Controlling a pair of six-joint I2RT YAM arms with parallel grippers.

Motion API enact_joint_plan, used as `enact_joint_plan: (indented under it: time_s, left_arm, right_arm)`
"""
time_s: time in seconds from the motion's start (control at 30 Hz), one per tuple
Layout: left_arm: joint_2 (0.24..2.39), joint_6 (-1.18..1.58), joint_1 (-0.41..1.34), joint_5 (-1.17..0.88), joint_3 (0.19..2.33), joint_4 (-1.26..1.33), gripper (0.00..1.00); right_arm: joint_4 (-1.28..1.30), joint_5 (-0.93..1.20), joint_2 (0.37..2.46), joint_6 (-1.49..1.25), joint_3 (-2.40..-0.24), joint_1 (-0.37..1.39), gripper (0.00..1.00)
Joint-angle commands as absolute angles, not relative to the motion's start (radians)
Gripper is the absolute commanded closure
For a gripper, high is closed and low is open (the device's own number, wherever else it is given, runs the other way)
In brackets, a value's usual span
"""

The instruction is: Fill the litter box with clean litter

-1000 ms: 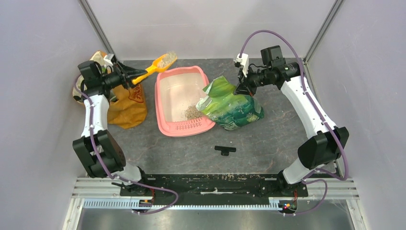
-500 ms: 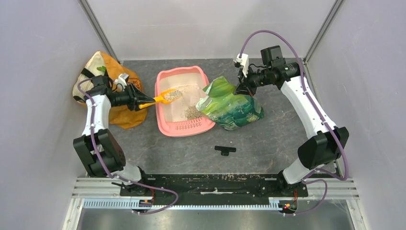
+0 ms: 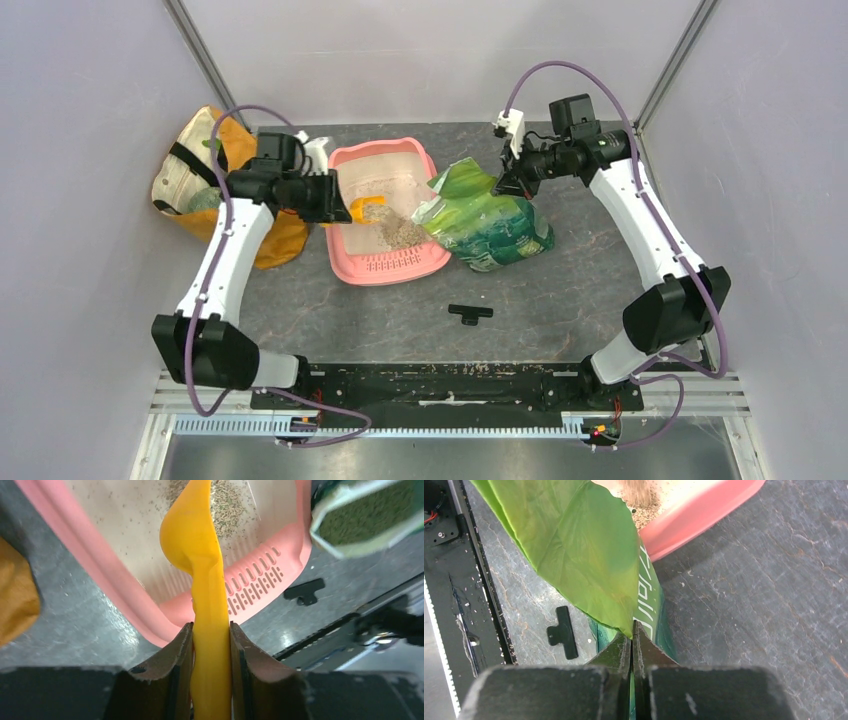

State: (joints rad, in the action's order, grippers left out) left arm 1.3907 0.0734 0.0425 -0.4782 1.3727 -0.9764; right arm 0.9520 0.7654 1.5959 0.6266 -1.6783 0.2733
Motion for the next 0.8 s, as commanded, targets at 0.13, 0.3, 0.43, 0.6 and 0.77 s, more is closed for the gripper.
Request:
enact_joint_plan:
  time_s: [0.13, 0.3, 0.43, 0.6, 0.77]
  left_arm:
    - [1.367, -0.095, 0.279, -0.014, 1.453, -0.994, 0.98]
    - [1.388, -0.095, 0.335, 0.102, 1.469, -1.012, 0.98]
    - [1.372, -0.095, 0.336, 0.095, 1.480, -1.013, 0.98]
    - [1.381, -0.081, 0.333, 0.053, 1.509, -1.035, 0.98]
    - [1.403, -0.075, 0.333, 0.052, 1.525, -1.048, 0.98]
  right_arm:
    - [0.863, 0.770, 1.523, 0.523, -1.691, 0.169, 1.00]
    - [0.768, 0.771, 1.506, 0.437, -1.665, 0.097, 1.00]
    - [0.641, 0.731, 1.501, 0.336, -1.644, 0.025, 1.00]
    - [0.457, 0.679, 1.524, 0.224, -1.605, -0.061, 1.00]
    - [0.277, 0.651, 1.580, 0.111, -1.588, -0.123, 1.00]
